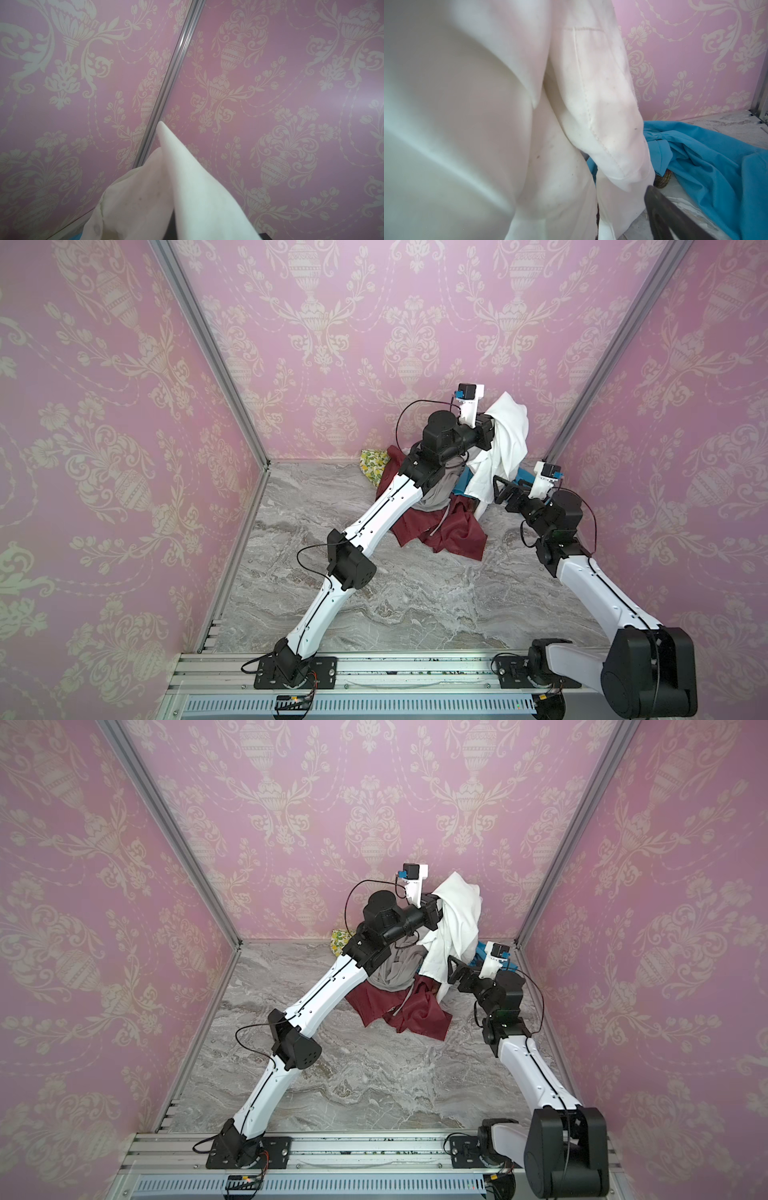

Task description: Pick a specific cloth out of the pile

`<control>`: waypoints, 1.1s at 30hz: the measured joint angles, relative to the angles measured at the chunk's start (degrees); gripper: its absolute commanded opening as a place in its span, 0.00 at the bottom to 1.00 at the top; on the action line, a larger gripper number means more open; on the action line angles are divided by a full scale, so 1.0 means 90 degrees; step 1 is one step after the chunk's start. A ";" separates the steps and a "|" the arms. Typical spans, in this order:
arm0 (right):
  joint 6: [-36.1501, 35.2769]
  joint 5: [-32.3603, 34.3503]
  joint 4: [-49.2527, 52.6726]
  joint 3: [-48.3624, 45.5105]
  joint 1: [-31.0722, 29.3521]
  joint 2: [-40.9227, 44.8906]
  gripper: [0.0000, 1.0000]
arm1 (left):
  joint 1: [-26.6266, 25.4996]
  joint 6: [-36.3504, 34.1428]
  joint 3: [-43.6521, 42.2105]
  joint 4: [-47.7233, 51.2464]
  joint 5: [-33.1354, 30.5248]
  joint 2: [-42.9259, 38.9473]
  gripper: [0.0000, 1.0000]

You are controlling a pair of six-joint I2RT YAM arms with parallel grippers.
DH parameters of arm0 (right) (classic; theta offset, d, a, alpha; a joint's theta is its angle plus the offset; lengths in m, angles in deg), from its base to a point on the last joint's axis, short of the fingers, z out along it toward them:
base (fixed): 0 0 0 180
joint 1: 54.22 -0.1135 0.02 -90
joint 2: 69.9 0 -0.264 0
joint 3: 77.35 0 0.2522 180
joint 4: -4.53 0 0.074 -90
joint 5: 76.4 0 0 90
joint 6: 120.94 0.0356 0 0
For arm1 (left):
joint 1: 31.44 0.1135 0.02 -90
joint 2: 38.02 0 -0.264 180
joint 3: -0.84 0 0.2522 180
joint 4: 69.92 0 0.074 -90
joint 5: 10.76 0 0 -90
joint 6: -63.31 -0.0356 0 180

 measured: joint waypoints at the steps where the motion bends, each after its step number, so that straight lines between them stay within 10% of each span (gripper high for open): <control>1: -0.0022 0.0000 -0.0029 -0.0024 0.0000 -0.0002 1.00 | 0.0000 -0.0002 0.0000 0.0039 0.0000 -0.0002 0.00; 33: 0.0335 -0.0119 0.1498 0.0840 -0.0330 0.1829 0.99 | 0.0189 -0.0886 -0.0483 0.1188 -0.0223 -0.0636 0.00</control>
